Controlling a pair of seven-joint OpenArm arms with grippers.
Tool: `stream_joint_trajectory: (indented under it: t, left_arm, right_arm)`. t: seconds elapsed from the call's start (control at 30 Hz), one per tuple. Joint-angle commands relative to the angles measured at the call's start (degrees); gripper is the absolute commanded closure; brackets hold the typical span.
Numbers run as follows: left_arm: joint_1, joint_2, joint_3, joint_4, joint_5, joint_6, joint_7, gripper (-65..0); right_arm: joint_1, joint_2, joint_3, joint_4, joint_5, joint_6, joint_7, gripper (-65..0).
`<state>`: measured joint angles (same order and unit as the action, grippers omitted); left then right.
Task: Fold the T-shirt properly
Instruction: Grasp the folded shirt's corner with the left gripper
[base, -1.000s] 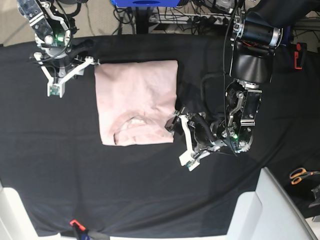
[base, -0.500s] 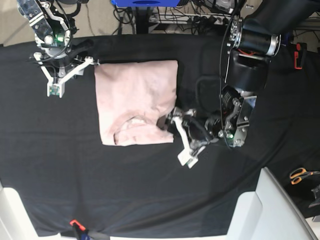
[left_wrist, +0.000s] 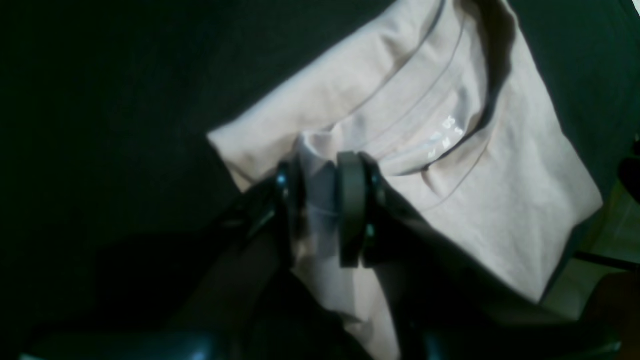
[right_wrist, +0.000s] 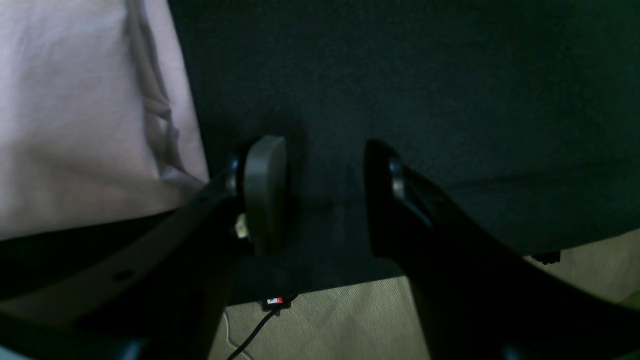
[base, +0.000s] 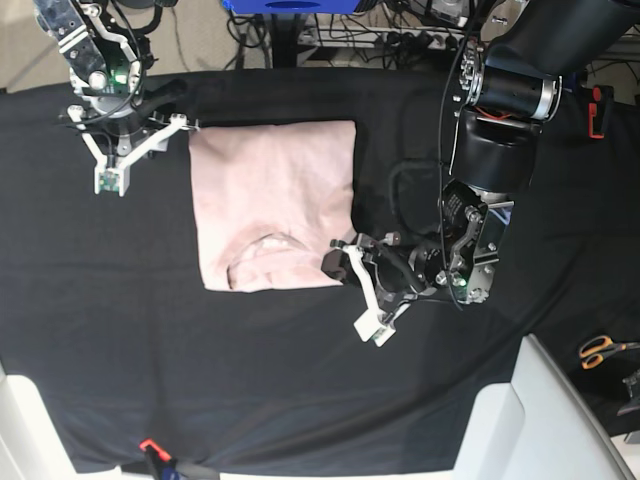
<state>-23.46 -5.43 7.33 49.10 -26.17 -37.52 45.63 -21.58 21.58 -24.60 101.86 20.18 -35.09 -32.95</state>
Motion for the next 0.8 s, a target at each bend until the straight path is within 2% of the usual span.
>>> stream_joint_trajectory:
  t: [0.0,0.13,0.33,0.4,0.7,0.77]
  left_arm:
    - [-1.5,-0.2,-0.1,0.9,-1.0,-0.2,-1.1,-11.7]
    - [-1.5,-0.2,-0.1,0.9,-1.0,-0.2,-1.1,-13.5]
    - [-1.6,-0.2,-0.2,1.2,-1.0,-0.2,-1.1,-29.5]
    - [-1.7,-0.3,-0.2,1.2,-1.0,-0.2,-1.1,-32.3]
    - [-1.0,-1.6,-0.6,0.7,-1.6,-0.2,-3.4,-32.9]
    - [-1.0,-1.6,-4.3,0.3,-1.6,-0.2,-3.1,-33.1]
  right_arm:
    - [0.4,0.4,0.2,0.9,-0.6,-0.1,0.9,-25.1]
    - [0.4,0.4,0.2,0.9,-0.6,-0.1,0.9,-25.1]
    - [0.4,0.4,0.2,0.9,-0.6,-0.1,0.9,-25.1]
    - [0.4,0.4,0.2,0.9,-0.6,-0.1,0.9,-25.1]
    - [0.4,0.4,0.2,0.9,-0.6,-0.1,0.9,-25.1]
    - [0.4,0.4,0.2,0.9,-0.6,-0.1,0.9,-25.1]
